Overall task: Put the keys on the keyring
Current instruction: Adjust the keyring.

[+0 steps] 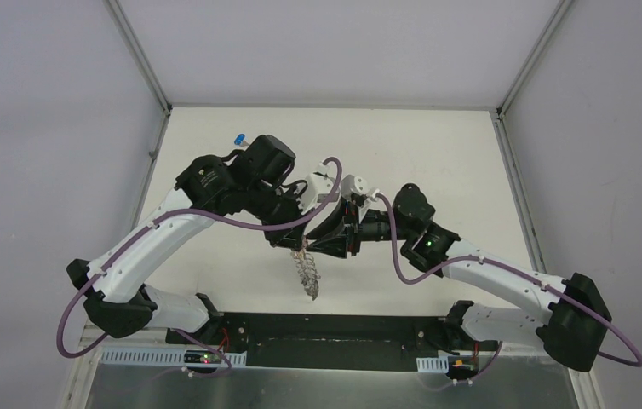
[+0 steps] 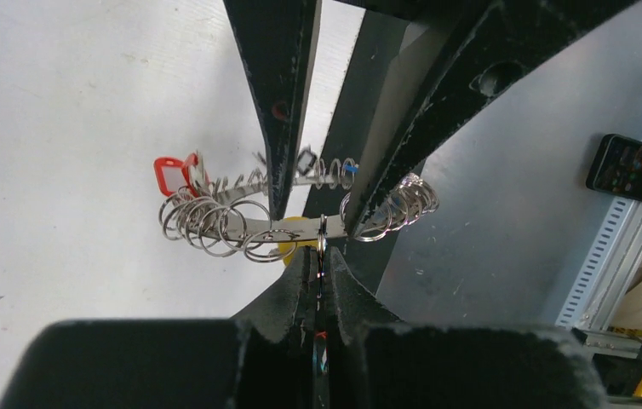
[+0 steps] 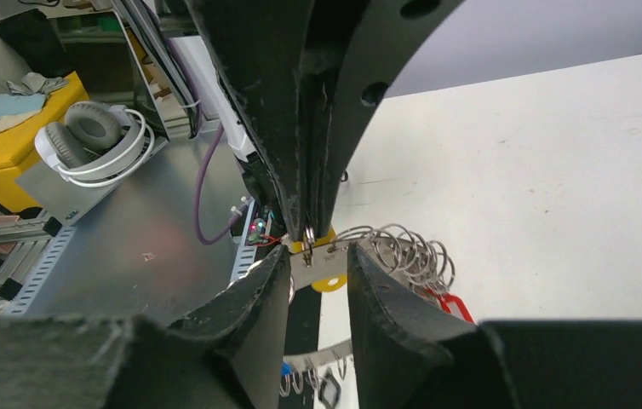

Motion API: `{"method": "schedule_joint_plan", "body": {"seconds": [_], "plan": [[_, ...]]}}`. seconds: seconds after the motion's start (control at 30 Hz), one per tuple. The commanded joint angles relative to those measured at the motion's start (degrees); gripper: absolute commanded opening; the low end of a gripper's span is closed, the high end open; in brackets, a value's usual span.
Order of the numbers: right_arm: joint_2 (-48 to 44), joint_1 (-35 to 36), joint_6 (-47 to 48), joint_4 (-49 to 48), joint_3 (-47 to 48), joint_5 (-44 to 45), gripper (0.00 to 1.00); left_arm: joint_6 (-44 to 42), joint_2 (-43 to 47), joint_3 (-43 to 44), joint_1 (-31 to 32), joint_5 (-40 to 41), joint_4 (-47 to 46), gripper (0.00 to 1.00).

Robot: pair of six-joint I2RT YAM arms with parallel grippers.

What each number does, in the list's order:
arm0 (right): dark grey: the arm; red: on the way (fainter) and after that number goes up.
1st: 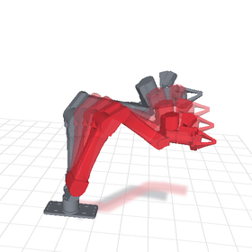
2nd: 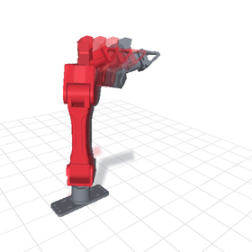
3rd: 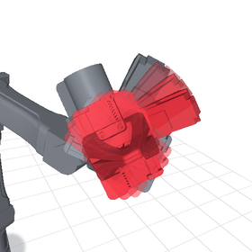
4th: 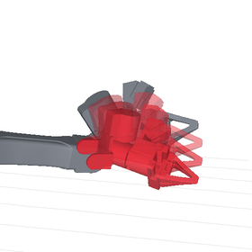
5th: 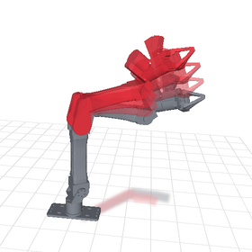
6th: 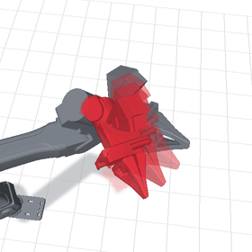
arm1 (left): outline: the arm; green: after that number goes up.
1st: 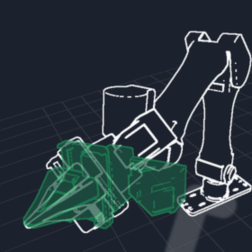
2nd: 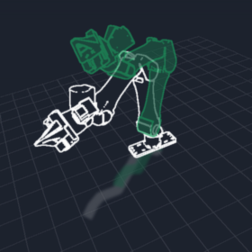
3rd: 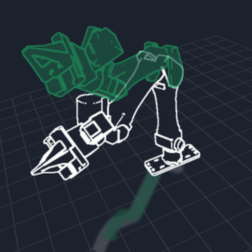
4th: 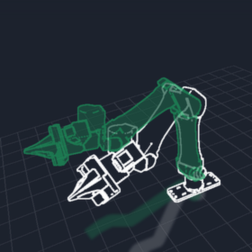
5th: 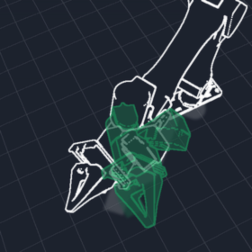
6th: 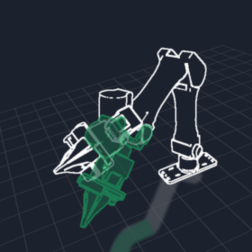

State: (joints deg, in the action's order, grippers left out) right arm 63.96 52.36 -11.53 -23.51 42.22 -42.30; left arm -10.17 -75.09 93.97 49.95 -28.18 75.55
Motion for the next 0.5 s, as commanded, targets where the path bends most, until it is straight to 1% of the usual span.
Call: {"method": "schedule_joint_plan", "body": {"seconds": [0.0, 0.1, 0.17, 0.27, 0.4, 0.47], "plan": [[0.7, 1.4, -2.0, -6.5, 2.6, 0.9, 0.32, -0.9, 0.6, 3.0, 0.8, 0.8, 0.4, 0.0], [1.4, 1.9, -2.1, -7.2, 2.7, 0.8, 0.27, -0.8, 0.5, 3.2, 1.1, 0.5, 0.3, 0.0], [2.0, 2.1, -1.9, -7.4, 2.9, 0.4, 0.21, -0.8, 0.4, 3.3, 1.2, 0.6, 0.3, 0.0], [2.9, 2.4, -1.7, -7.3, 3.0, 0.1, 0.14, -0.9, 0.6, 3.2, 1.4, 0.7, 0.1, 0.0], [3.5, 2.5, -1.7, -7.4, 3.2, 0.1, 0.11, -0.8, 1.2, 3.0, 1.5, 0.0, -1.0, 0.0], [3.7, 2.6, -1.7, -7.4, 3.3, -0.1, 0.04, -0.6, 1.8, 2.5, 1.5, -0.3, -1.7, 0.0]]}}
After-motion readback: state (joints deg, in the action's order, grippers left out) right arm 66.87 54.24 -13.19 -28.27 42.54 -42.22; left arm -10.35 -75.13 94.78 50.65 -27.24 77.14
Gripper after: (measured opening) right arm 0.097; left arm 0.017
